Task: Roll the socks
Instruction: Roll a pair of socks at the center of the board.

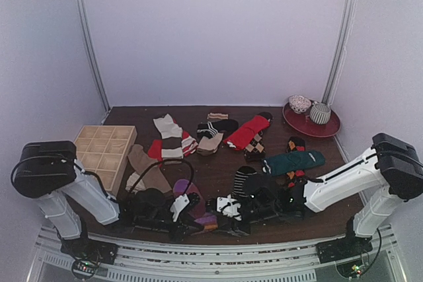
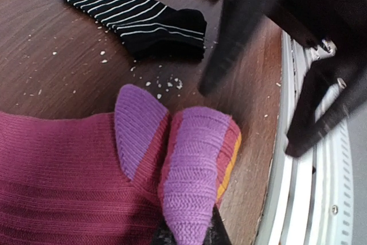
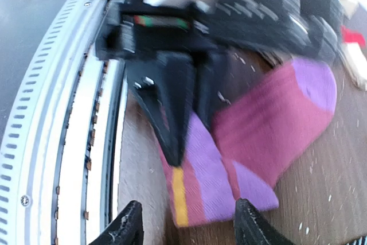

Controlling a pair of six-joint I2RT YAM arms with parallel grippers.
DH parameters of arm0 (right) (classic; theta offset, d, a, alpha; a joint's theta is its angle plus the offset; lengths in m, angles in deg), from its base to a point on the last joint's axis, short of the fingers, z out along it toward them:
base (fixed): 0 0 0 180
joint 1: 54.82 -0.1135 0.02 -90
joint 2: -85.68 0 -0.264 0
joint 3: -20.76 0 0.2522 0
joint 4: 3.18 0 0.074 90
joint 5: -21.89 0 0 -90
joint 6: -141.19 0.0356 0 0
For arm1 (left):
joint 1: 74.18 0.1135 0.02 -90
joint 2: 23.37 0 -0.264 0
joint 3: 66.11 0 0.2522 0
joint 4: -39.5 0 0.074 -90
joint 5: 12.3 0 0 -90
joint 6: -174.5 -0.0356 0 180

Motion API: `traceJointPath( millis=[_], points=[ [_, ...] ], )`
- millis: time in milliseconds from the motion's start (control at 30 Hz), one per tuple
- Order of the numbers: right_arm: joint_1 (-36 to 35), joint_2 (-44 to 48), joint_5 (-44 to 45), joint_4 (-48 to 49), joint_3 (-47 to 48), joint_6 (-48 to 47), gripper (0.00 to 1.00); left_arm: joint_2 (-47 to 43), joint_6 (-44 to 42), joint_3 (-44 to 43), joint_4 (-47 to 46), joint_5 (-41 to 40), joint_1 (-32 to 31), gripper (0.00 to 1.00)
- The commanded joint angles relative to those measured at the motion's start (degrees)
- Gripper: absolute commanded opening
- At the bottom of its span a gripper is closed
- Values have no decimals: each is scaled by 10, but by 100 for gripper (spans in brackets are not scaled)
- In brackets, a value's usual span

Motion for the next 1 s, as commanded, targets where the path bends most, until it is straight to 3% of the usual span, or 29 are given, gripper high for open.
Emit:
traceJointPath(
  millis=[0, 333, 433, 600, 667, 733, 800, 900, 967],
  points=[
    [-35, -18, 105, 72, 4, -106, 55, 63, 39, 20, 95, 46, 2, 0],
    [-42, -85, 96, 6, 46, -108, 50, 63, 40, 27, 88, 50, 5, 0],
    [-43, -97, 106, -17, 57, -93, 40, 65, 37, 25, 90, 50, 5, 0],
    [-38, -114, 81, -57, 83, -65, 14, 63, 27, 17, 99, 41, 5, 1],
    [-29, -118, 49, -77, 92, -43, 9, 51, 18, 15, 103, 23, 6, 18],
    [-14, -122, 12, -95, 96, -7, 8, 29, 3, 12, 111, -1, 6, 51],
    [6, -135, -46, -119, 104, 25, 8, -7, -21, 10, 119, -31, 6, 74],
    [37, -171, -135, -174, 132, 56, 8, -64, -68, 9, 130, -61, 5, 97],
    [49, -207, -166, -230, 166, 71, 8, -100, -99, 6, 133, -73, 3, 98]
  ],
)
